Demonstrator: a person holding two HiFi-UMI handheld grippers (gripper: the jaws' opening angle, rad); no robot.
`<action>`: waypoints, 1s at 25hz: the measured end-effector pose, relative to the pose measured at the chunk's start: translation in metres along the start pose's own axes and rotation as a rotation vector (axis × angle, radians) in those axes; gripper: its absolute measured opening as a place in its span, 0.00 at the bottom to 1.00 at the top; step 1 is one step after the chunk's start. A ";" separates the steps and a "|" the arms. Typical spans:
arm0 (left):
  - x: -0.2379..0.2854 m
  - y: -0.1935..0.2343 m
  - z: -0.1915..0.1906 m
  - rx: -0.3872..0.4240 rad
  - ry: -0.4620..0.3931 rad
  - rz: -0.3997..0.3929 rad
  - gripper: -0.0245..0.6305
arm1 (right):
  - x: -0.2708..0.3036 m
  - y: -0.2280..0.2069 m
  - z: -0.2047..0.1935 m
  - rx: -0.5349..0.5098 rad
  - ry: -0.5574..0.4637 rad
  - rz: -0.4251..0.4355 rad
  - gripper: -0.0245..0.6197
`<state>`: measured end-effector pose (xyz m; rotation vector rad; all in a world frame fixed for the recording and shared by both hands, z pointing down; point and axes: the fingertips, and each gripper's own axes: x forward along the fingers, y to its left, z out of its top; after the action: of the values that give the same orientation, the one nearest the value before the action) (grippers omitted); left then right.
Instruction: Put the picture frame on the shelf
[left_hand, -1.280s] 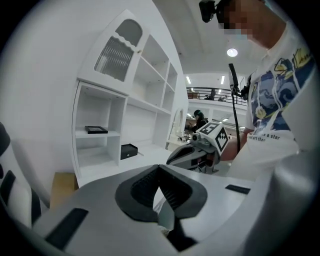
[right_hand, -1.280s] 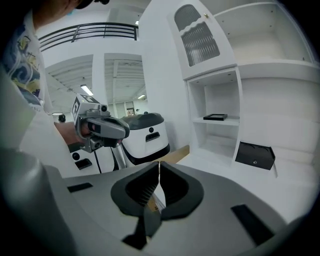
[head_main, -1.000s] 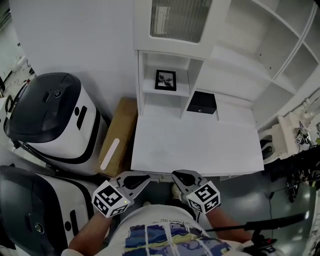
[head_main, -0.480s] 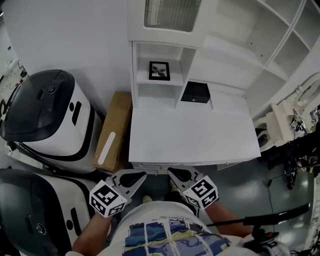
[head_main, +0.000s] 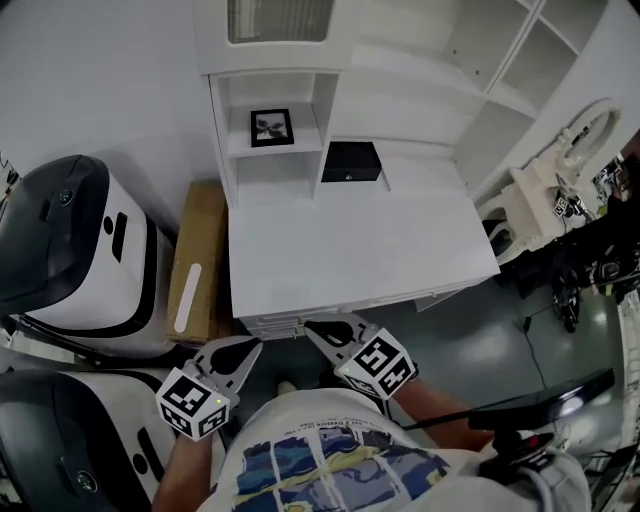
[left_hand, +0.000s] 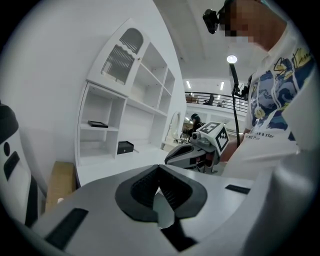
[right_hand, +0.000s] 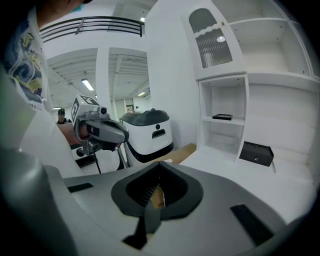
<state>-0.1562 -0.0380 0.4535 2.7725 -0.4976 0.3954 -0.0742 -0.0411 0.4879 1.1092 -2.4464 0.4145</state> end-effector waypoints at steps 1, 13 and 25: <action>-0.001 0.001 -0.001 0.000 0.001 0.002 0.06 | 0.001 0.001 0.000 -0.001 0.000 0.003 0.08; -0.002 -0.004 -0.003 0.005 0.006 -0.001 0.06 | 0.002 0.010 0.002 -0.010 -0.002 0.018 0.08; -0.001 -0.010 -0.010 0.007 0.020 -0.006 0.06 | -0.001 0.015 -0.002 -0.013 0.000 0.022 0.08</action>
<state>-0.1556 -0.0250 0.4597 2.7735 -0.4840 0.4237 -0.0845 -0.0301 0.4877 1.0785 -2.4597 0.4045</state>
